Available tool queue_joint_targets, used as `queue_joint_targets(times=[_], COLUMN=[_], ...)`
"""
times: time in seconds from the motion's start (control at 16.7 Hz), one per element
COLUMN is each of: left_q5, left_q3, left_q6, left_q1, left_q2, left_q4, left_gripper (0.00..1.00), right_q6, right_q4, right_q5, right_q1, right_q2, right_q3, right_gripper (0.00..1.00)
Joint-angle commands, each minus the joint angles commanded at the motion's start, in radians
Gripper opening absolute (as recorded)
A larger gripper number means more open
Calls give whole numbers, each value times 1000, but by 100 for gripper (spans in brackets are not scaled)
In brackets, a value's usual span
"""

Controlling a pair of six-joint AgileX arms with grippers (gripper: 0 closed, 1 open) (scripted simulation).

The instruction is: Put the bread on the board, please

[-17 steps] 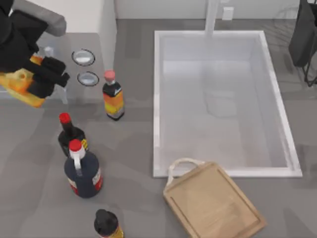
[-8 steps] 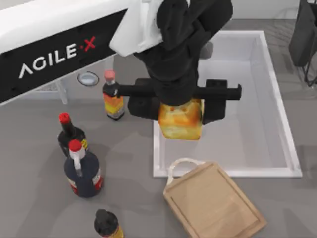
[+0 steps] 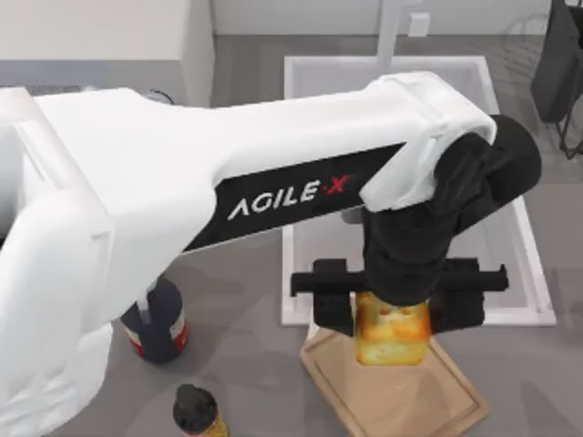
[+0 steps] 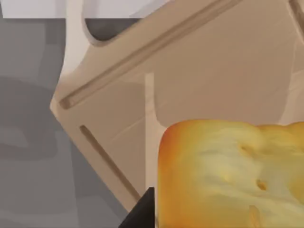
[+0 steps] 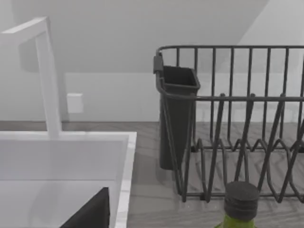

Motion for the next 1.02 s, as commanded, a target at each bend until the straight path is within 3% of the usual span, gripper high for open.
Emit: queue_joint_targets(times=[0.42, 1.02], left_q5=[-1, -1], left_q3=[-6, -107], left_q6=[-1, -1], left_q1=[3, -1], left_q2=[6, 32], left_q4=[7, 145], left_gripper=[0, 0], right_q6=[0, 0], right_q4=[0, 0], right_q5=[0, 0], right_q1=[0, 0], right_q2=[0, 0], right_q3=[0, 0], right_gripper=[100, 100])
